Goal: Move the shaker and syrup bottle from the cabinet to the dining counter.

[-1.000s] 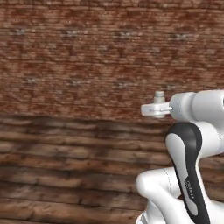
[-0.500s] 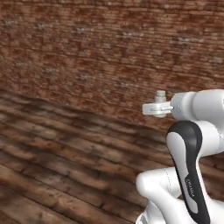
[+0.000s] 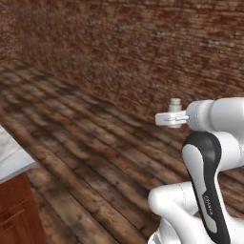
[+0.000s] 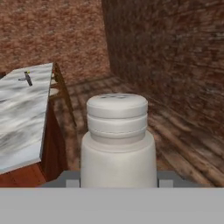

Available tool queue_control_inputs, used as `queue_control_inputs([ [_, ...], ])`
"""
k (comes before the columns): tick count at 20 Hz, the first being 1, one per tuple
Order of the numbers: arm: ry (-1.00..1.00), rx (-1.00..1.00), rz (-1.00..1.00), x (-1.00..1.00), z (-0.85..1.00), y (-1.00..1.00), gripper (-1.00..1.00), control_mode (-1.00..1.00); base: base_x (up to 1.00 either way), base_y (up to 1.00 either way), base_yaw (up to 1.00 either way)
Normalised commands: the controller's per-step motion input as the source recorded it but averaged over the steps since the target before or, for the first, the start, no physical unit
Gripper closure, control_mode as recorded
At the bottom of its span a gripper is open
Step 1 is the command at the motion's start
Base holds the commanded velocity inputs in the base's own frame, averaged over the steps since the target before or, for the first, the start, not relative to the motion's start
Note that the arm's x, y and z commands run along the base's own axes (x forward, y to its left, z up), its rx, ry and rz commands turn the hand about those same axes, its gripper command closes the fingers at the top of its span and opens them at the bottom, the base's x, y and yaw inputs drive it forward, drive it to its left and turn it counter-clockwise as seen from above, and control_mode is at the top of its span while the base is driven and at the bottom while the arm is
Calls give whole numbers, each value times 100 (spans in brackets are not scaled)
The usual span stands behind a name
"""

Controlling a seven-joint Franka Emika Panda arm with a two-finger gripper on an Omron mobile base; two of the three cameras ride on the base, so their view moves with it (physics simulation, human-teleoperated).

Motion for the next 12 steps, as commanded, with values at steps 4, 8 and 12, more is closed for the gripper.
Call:
queue_control_inputs([
  [4, 0, 0, 0, 0, 0, 0, 100, 100, 79, 0, 39],
  [8, 0, 0, 0, 0, 0, 0, 100, 100, 77, -2, 28],
  [12, 0, 0, 0, 0, 0, 0, 100, 100, 76, -13, 9],
])
